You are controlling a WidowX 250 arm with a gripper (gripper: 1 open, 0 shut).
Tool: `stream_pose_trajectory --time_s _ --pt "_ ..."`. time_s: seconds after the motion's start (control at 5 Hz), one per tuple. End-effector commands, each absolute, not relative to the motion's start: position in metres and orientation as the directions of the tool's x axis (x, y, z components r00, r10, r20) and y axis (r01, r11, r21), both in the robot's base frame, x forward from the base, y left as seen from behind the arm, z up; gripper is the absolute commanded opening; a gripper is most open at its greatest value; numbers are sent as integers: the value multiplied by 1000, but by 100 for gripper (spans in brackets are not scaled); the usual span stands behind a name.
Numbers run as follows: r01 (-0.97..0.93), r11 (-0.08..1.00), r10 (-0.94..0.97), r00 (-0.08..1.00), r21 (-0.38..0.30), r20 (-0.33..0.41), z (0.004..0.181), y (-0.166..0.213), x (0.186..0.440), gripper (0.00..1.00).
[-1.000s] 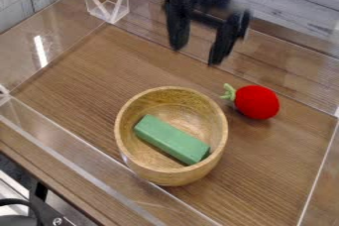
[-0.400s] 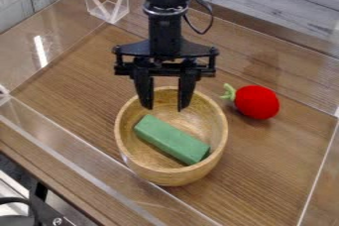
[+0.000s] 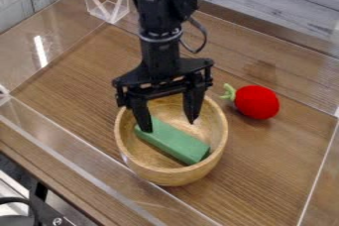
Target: Remove the green block from the brown bowl and put it on the table
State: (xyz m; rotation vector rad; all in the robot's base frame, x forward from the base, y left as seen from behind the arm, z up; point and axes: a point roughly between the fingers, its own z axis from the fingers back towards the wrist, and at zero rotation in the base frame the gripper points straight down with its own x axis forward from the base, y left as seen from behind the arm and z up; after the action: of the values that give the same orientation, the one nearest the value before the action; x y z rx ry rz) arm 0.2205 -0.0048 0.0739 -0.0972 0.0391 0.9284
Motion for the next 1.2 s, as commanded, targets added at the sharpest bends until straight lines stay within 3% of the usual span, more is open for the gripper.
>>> stream_pose_trajectory --time_s 0.0,0.2,0.4,0.6,1.0 --pt "-902 414 904 423 -126 -57 80 9 222 100" --pt "-946 290 952 301 -145 -59 76 18 223 100" --pt "-953 260 961 271 -155 -55 65 15 221 100" --pt "-949 267 958 280 -167 -58 61 11 221 100" --pt "-897 399 908 415 -188 -52 63 -4 227 100"
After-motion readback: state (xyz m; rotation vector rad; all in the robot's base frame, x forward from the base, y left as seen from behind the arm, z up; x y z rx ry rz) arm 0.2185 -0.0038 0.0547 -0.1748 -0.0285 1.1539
